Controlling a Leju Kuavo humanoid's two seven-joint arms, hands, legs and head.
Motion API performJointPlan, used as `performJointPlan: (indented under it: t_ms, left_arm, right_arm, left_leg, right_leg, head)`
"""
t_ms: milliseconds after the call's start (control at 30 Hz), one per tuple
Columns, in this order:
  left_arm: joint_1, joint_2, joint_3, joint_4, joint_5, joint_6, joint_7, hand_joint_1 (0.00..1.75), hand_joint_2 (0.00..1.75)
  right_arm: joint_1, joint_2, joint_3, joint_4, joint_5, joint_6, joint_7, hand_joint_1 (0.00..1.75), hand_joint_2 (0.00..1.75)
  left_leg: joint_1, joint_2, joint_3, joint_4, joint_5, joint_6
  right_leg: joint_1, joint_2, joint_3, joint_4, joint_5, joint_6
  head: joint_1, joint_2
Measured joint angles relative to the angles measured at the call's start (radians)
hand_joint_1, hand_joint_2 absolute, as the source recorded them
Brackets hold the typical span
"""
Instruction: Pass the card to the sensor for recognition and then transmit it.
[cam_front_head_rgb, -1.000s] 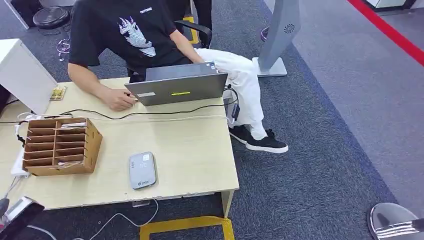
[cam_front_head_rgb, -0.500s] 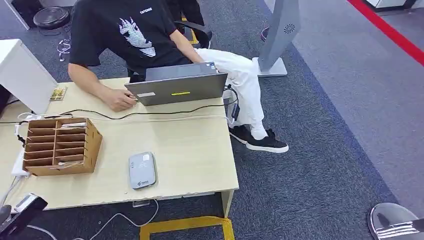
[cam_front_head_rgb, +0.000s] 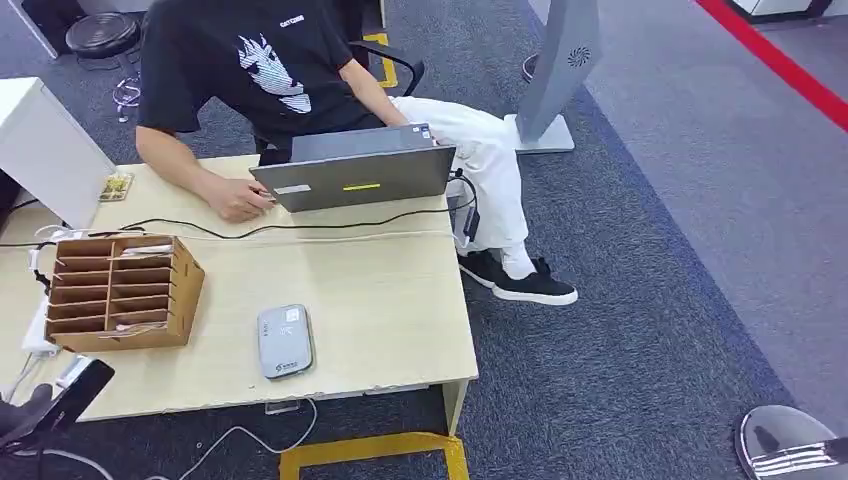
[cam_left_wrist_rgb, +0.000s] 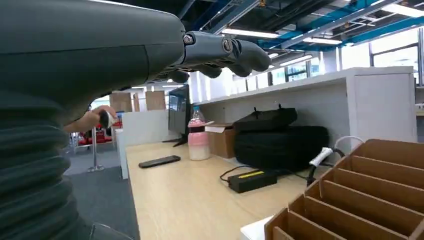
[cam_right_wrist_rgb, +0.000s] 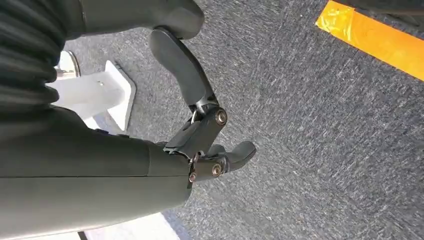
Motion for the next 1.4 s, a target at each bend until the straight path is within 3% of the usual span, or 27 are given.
performJointPlan:
  t_ms: [433, 1000, 1400]
  left_arm:
    - [-0.123, -0.067, -0.088, 0.122, -0.043, 0.002, 0.002, 0.0, 1.75]
    - [-0.169, -0.117, -0.161, 0.206, -0.042, 0.019, -0.014, 0.0, 1.75]
    - [-0.206, -0.131, -0.165, 0.283, 0.005, 0.027, -0.023, 0.0, 1.75]
  right_arm:
    - [-0.002, 0.0, 0.027, 0.0, -0.013, -0.004, -0.003, 0.0, 1.75]
    - [-0.004, 0.0, 0.047, 0.0, -0.034, 0.004, -0.015, 0.0, 1.75]
    - [-0.005, 0.0, 0.064, 0.0, -0.045, 0.006, -0.027, 0.0, 1.75]
  left_leg:
    - [0.0, 0.0, 0.0, 0.0, 0.0, 0.0]
    - [0.0, 0.0, 0.0, 0.0, 0.0, 0.0]
    - [0.0, 0.0, 0.0, 0.0, 0.0, 0.0]
  right_leg:
    - [0.0, 0.0, 0.0, 0.0, 0.0, 0.0]
    - [0.0, 0.0, 0.0, 0.0, 0.0, 0.0]
    - [0.0, 0.0, 0.0, 0.0, 0.0, 0.0]
  head:
    - [0.0, 0.0]
    - [0.0, 0.0]
    - [0.0, 0.0]
